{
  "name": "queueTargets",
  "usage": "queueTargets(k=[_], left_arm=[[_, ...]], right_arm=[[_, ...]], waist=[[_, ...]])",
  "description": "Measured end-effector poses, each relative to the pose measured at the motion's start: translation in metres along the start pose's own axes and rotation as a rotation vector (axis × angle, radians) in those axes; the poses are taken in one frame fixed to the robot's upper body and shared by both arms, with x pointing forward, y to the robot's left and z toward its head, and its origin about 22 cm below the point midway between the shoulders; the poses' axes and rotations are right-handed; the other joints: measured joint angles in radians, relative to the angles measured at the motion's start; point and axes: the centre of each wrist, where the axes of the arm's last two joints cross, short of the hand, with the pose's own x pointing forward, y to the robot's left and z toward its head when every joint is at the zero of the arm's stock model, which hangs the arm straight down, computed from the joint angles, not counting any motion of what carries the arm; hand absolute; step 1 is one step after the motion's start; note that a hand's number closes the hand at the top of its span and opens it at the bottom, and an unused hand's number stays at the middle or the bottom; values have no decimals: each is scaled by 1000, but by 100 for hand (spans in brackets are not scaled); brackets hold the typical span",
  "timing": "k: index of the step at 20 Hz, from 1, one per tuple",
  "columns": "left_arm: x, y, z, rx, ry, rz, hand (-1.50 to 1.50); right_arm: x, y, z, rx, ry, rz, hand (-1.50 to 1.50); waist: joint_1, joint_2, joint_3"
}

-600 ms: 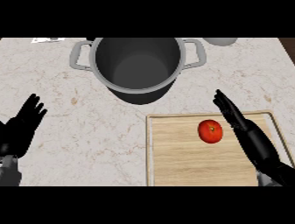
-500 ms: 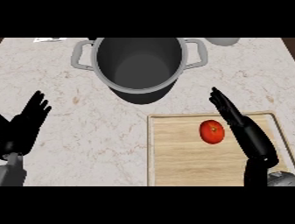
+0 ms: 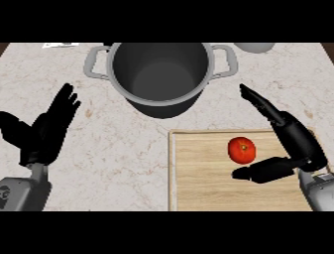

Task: Pick the tomato from the tray and place it in the pot

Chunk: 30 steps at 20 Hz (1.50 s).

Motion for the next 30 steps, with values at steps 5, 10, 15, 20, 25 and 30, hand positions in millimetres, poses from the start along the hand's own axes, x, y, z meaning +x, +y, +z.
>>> queueTargets(k=[5, 10, 15, 20, 25, 30], left_arm=[[4, -15, 8, -8, -15, -4, 0], [9, -21, 10, -6, -16, -9, 0], [15, -23, 12, -16, -19, -13, 0], [17, -27, 15, -29, -15, -11, 0], [20, -32, 15, -34, -18, -18, 0], [13, -29, 14, -36, -19, -16, 0]], right_arm=[[12, -41, 35, 6, -115, 116, -150], [55, -84, 45, 82, -47, 320, -150], [105, -108, 34, 201, 51, 468, -150], [137, -109, 21, 310, 189, 560, -150], [150, -94, 10, 376, 322, 596, -150], [141, -84, -7, 394, 411, 601, -150]], waist=[[-12, 4, 2], [-20, 3, 1], [-11, 5, 0], [-2, 7, 0], [2, 9, 0], [6, 10, 0]])
